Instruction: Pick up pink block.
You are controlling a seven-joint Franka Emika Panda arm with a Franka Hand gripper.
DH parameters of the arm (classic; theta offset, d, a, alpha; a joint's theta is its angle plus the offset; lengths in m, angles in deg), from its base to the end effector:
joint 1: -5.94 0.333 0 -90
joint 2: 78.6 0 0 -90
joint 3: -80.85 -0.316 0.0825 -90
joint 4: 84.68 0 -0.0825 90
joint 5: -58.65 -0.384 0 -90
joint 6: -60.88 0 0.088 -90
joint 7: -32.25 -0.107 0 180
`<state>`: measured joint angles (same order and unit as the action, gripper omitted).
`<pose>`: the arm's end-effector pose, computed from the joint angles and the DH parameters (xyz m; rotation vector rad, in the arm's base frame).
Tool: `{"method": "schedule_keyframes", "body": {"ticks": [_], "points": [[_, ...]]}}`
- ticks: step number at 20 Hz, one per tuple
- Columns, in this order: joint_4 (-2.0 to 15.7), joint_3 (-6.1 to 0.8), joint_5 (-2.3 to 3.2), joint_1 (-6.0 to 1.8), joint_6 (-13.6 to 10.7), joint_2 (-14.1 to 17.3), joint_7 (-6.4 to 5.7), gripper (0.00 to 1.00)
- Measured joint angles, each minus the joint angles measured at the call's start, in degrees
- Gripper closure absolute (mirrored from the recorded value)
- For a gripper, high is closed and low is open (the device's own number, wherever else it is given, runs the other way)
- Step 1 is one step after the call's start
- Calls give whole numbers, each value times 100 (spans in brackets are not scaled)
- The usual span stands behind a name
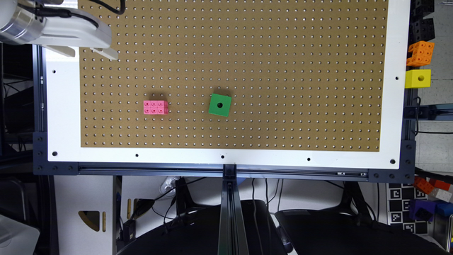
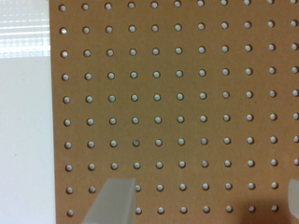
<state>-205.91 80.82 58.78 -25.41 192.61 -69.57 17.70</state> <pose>0.4853 -0.2954 0.3422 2.8890 -1.2199 0.0394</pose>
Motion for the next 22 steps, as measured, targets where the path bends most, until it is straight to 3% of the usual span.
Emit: {"method": "schedule_keyframes", "body": {"ticks": [4, 6, 15, 22], "points": [[-16, -4, 1, 5, 0, 0, 0, 0], [-15, -57, -3, 19, 0, 0, -24, 0], [-1, -548, -4, 118, 35, 0, -505, 0], [21, -706, -4, 184, 62, 4, -695, 0]]}}
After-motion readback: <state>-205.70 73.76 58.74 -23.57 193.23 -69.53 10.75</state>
